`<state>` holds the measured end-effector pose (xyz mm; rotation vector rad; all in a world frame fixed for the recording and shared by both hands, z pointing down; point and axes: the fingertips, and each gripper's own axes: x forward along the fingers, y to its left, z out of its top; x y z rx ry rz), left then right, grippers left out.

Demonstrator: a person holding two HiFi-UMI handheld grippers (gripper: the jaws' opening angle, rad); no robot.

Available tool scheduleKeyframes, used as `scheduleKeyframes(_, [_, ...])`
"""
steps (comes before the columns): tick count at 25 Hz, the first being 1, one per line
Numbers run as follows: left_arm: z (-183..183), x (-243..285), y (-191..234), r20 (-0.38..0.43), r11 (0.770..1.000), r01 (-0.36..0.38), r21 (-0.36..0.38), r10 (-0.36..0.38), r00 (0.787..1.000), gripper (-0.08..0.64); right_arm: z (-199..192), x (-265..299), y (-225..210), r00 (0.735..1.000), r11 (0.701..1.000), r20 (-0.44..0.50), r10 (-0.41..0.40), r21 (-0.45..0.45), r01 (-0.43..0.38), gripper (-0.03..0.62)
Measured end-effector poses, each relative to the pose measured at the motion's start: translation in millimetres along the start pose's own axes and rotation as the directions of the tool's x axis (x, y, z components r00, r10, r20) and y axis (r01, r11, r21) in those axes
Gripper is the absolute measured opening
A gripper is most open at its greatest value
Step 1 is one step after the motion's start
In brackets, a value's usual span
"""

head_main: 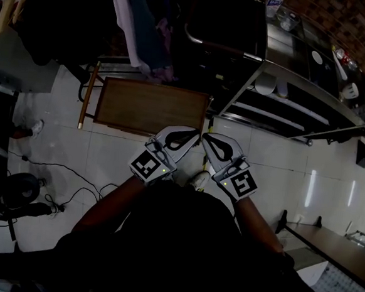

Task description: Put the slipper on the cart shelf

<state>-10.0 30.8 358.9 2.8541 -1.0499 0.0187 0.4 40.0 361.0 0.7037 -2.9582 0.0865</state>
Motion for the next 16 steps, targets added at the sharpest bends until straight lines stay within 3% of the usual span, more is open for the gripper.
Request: scheduleKeyframes(16, [-2.7,-13.5,6.5,0.017,1.000,-0.001,0.019,0.001,1.000,0.000,1.0,11.0,4.7,1.000,1.000,-0.014,-0.008,0.003,0.008,0.003])
